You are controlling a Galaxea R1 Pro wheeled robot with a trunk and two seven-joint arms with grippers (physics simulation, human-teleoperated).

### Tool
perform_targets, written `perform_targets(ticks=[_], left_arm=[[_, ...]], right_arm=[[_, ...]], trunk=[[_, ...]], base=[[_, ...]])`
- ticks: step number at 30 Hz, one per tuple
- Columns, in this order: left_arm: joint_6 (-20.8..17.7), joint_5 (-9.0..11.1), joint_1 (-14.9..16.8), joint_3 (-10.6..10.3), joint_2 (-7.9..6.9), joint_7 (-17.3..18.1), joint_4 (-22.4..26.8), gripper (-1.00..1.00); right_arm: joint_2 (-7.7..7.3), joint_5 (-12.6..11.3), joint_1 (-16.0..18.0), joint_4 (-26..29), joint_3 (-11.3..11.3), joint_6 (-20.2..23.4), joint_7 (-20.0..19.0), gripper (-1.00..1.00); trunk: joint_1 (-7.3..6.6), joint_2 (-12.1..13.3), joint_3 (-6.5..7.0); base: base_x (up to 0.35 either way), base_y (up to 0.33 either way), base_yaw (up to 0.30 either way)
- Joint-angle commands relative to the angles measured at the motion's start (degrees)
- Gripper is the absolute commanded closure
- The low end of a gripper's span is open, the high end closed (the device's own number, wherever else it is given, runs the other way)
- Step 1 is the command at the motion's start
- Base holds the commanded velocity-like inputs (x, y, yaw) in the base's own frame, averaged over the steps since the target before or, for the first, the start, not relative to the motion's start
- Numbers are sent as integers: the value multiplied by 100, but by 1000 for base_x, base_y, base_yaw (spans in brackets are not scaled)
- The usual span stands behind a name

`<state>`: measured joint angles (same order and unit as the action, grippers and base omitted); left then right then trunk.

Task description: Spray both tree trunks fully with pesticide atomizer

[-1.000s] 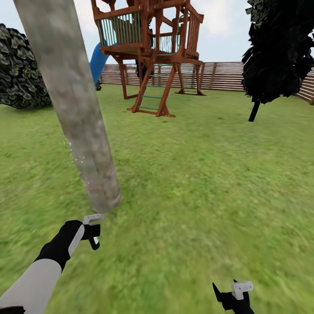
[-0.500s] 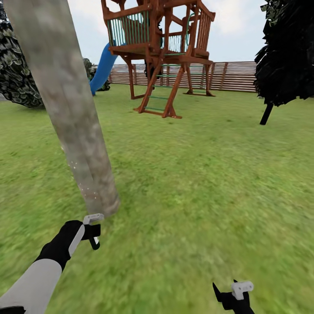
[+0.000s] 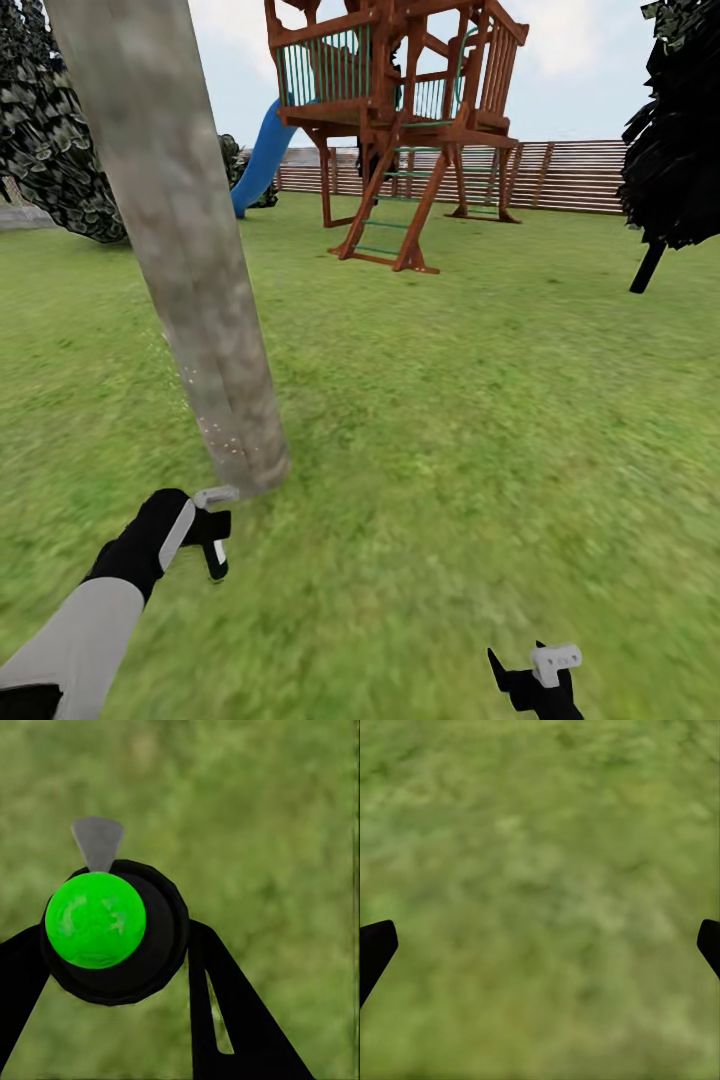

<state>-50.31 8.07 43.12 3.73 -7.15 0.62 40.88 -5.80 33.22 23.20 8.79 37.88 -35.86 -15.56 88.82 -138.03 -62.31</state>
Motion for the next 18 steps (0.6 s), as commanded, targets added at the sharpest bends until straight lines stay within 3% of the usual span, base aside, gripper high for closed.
perform_targets(ticks=[1, 6, 14, 18], left_arm=[[-26, -6, 42, -1, 3, 5, 8, 100], [-57, -22, 99, -4, -20, 0, 415, 100], [-83, -15, 123, 5, -6, -9, 600, 100], [-496, -21, 217, 12, -20, -15, 605, 100]], right_arm=[[0, 0, 0, 0, 0, 0, 0, -100], [0, 0, 0, 3, 0, 0, 0, -100], [0, 6, 0, 0, -6, 0, 0, -100], [0, 6, 0, 0, -9, 0, 0, -100]], trunk=[[0, 0, -1], [0, 0, -1], [0, 0, -1], [0, 0, -1]], base=[[0, 0, 0], [-105, -75, 0], [9, -257, 0], [138, -264, 65]])
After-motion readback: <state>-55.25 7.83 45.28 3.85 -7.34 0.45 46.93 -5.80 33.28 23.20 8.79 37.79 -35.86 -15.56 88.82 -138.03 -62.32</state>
